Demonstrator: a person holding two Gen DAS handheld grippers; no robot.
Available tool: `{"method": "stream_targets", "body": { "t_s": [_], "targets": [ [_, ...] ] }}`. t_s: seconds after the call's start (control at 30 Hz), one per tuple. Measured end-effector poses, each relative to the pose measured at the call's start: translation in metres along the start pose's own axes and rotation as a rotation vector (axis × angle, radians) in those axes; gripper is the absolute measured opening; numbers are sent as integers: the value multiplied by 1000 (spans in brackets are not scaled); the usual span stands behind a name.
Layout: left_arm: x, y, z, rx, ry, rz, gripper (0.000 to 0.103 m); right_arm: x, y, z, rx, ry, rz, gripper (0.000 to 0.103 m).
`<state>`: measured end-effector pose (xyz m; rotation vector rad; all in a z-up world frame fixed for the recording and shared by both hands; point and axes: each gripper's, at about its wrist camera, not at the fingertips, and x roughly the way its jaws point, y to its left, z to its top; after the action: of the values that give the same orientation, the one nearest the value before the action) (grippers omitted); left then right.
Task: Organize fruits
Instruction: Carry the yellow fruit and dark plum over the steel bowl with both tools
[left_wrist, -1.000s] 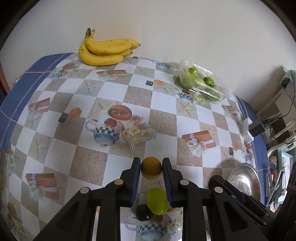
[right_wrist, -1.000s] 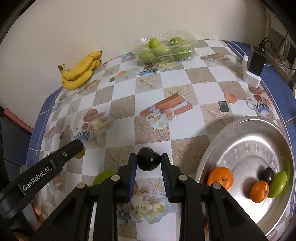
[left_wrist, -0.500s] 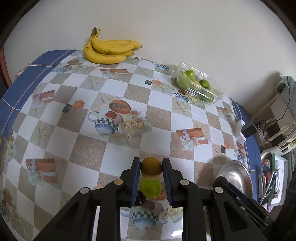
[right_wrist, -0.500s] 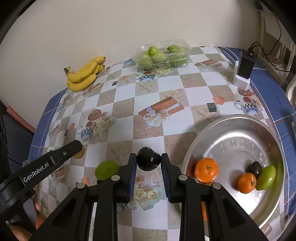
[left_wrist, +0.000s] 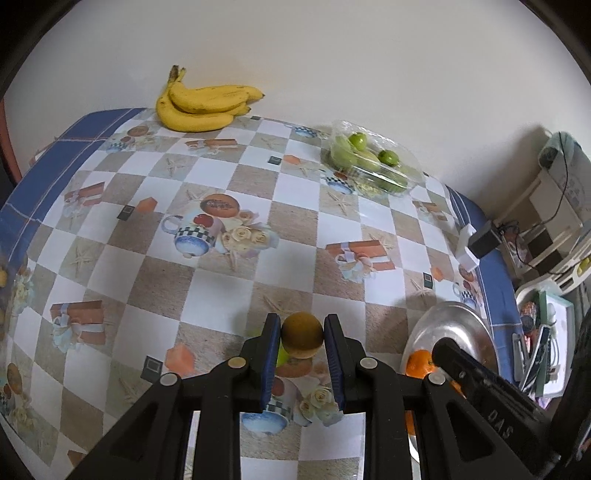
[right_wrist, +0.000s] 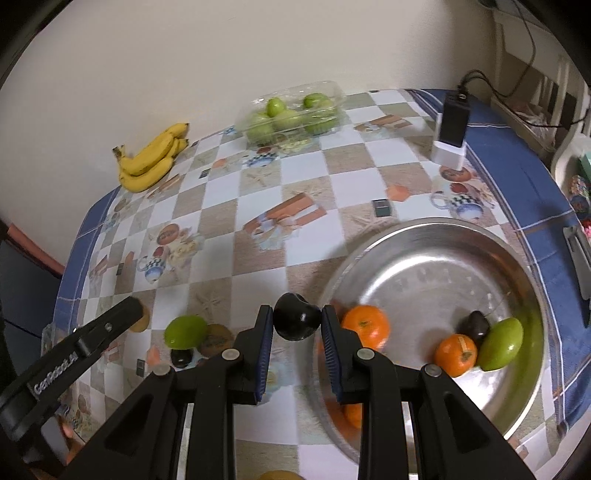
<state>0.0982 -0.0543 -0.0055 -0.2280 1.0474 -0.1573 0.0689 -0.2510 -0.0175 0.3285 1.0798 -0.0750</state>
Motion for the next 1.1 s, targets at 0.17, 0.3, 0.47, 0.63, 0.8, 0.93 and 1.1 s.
{"method": "stream_targets", "body": {
  "t_s": [0.17, 0.3, 0.47, 0.63, 0.8, 0.93, 1.1],
  "targets": [
    [5, -23, -6, 54, 16, -1, 26, 1, -31, 4, 46, 3, -67, 28],
    [11, -49, -13, 109, 38, -20, 26, 2, -61, 7, 103, 7, -105, 28],
    [18, -84, -27, 199, 66, -41, 26, -1, -94, 8, 175, 6, -132, 28],
    [24, -115, -40, 278, 99, -105, 26, -8, -116, 9, 216, -11, -158, 28],
    [30, -135, -51, 335, 123, -124, 26, -8, -120, 11, 218, -18, -152, 28],
    [39, -140, -57, 346, 151, -128, 26, 0, -116, 10, 202, -6, -136, 28],
    [49, -140, -60, 347, 173, -114, 27, 13, -112, 8, 185, 18, -134, 28]
  ]
}}
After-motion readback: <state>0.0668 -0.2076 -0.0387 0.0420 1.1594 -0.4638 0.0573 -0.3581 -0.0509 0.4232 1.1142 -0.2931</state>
